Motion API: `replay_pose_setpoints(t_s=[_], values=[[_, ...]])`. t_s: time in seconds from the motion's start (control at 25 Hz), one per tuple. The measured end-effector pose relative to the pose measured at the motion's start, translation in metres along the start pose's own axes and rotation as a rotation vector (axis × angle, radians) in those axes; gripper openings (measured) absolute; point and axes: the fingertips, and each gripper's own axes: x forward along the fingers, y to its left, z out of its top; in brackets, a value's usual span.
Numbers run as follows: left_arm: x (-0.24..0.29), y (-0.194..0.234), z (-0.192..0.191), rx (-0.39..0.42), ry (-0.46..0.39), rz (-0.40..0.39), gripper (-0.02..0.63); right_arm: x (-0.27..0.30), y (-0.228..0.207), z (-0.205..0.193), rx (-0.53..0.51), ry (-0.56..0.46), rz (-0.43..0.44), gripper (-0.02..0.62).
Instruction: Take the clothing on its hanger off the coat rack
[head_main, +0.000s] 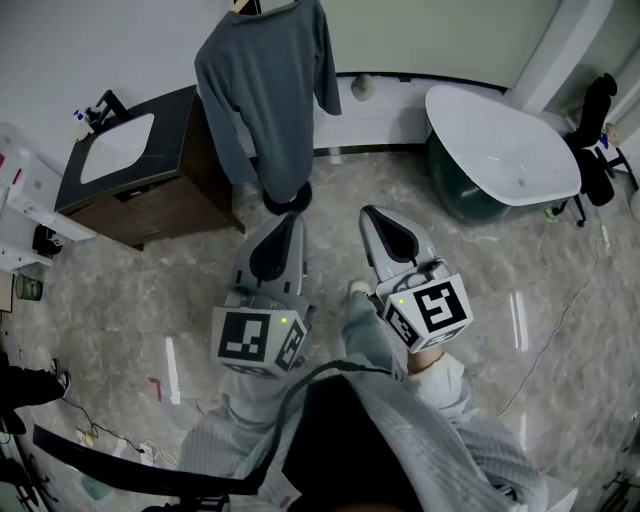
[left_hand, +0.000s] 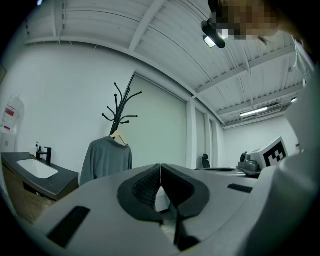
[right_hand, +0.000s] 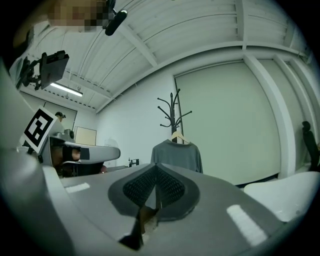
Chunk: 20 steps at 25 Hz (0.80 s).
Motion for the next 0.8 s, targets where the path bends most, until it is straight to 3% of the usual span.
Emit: replay_pose_setpoints(t_s=[0.4, 0.64, 0.8], values=[[0.184, 0.03, 0.033, 0.08, -0.028, 0.116, 0.006, 0.127, -0.154, 0.04, -0.013, -0.048, 0.162, 0.003], [0.229, 0.071, 0.022, 0.054, 0.009, 0.242, 0.006, 0.188, -0.183, 0.033, 0.035, -0.026, 0.295, 0.002], [0.26, 0.102, 0.018, 0.055, 0.031, 0.289, 0.006, 0.231, -0.195, 0.022, 0.031, -0.017, 0.336, 0.003]])
